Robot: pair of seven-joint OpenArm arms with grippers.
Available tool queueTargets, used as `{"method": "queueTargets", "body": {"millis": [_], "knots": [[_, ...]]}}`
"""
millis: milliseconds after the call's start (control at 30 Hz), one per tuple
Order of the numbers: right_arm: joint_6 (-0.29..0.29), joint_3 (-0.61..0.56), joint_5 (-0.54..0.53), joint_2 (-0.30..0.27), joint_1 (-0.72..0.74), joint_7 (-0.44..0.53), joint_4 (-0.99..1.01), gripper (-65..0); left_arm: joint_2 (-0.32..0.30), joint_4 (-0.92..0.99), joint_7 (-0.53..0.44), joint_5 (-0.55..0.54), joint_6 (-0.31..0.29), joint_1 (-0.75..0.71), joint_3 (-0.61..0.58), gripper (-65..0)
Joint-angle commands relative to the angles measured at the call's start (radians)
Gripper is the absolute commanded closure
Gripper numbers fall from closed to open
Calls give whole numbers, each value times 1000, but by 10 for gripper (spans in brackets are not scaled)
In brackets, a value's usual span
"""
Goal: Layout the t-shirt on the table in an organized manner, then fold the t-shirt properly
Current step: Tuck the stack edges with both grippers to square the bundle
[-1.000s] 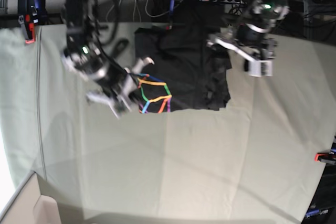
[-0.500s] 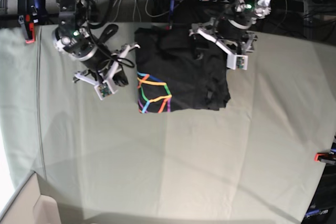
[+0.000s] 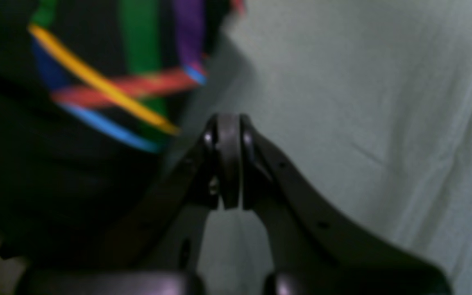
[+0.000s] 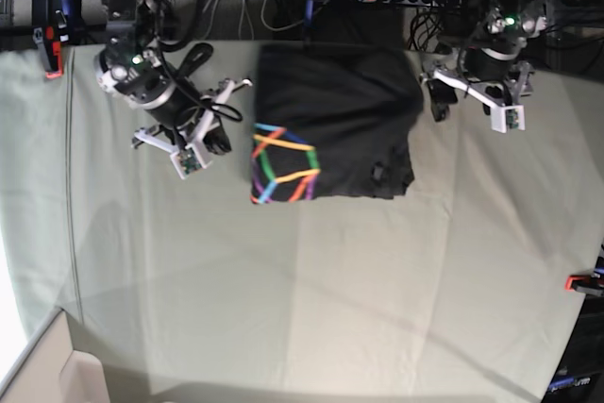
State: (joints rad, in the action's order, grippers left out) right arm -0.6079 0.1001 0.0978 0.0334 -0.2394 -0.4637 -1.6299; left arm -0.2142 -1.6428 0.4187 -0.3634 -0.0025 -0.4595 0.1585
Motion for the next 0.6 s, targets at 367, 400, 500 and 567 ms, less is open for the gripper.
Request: {"method": "queueTargets", "body": {"millis": [367, 400, 500, 567], "knots": [[-5, 0, -14, 0, -30, 21, -20, 0, 42, -73, -17, -1, -3, -18, -107, -507], [-5, 0, -14, 0, -31, 23, -20, 0, 42, -83, -17, -1, -3, -18, -126, -507], [-5, 0, -14, 0, -35, 21, -20, 0, 42, -96, -17, -1, -3, -15, -167, -507], [-5, 0, -14, 0, -36, 21, -20, 0, 45, -90, -17, -1, -3, -11, -172, -507]]}}
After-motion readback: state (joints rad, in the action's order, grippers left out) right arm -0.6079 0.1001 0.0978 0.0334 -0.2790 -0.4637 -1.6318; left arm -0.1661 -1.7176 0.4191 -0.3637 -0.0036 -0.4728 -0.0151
